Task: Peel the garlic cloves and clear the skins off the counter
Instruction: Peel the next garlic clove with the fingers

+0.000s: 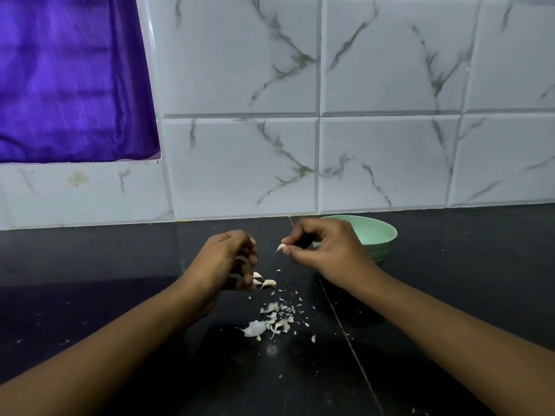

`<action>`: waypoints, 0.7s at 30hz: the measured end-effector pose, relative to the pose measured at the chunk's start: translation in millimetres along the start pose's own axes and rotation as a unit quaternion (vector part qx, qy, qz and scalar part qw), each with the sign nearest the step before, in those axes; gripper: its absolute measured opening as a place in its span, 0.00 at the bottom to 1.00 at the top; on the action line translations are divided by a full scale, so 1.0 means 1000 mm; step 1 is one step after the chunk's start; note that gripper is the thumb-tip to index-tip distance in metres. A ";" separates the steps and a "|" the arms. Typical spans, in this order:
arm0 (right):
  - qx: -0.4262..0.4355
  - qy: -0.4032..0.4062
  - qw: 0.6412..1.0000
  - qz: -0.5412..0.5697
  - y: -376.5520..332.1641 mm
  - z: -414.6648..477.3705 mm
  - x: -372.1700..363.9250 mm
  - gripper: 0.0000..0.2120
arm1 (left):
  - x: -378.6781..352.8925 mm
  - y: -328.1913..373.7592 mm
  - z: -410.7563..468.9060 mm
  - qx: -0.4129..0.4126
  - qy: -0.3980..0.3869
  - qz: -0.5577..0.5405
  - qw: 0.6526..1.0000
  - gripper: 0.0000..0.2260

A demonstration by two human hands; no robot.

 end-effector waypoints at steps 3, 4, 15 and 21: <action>-0.115 -0.040 0.964 0.237 0.019 0.000 -0.014 0.07 | -0.009 0.002 0.000 -0.011 -0.071 0.133 0.989 0.17; -0.133 -0.037 0.951 0.278 0.021 -0.001 -0.015 0.06 | -0.012 0.002 -0.001 -0.024 -0.080 0.182 0.980 0.20; -0.134 -0.034 0.942 0.304 0.015 -0.002 -0.016 0.05 | -0.012 0.017 -0.008 -0.152 -0.018 0.253 0.955 0.05; -0.109 -0.044 0.961 0.252 0.009 -0.001 -0.021 0.10 | -0.016 0.020 -0.012 -0.175 -0.016 0.325 0.929 0.09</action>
Point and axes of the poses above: each hand's wrist, its own z-axis towards the middle knuckle, its own x-axis out of the back of the hand, y = z × x, the point moved 7 cm from there along z, towards the middle knuckle, and after that the axes turned 13 degrees about -y, right-handed, at the moved point
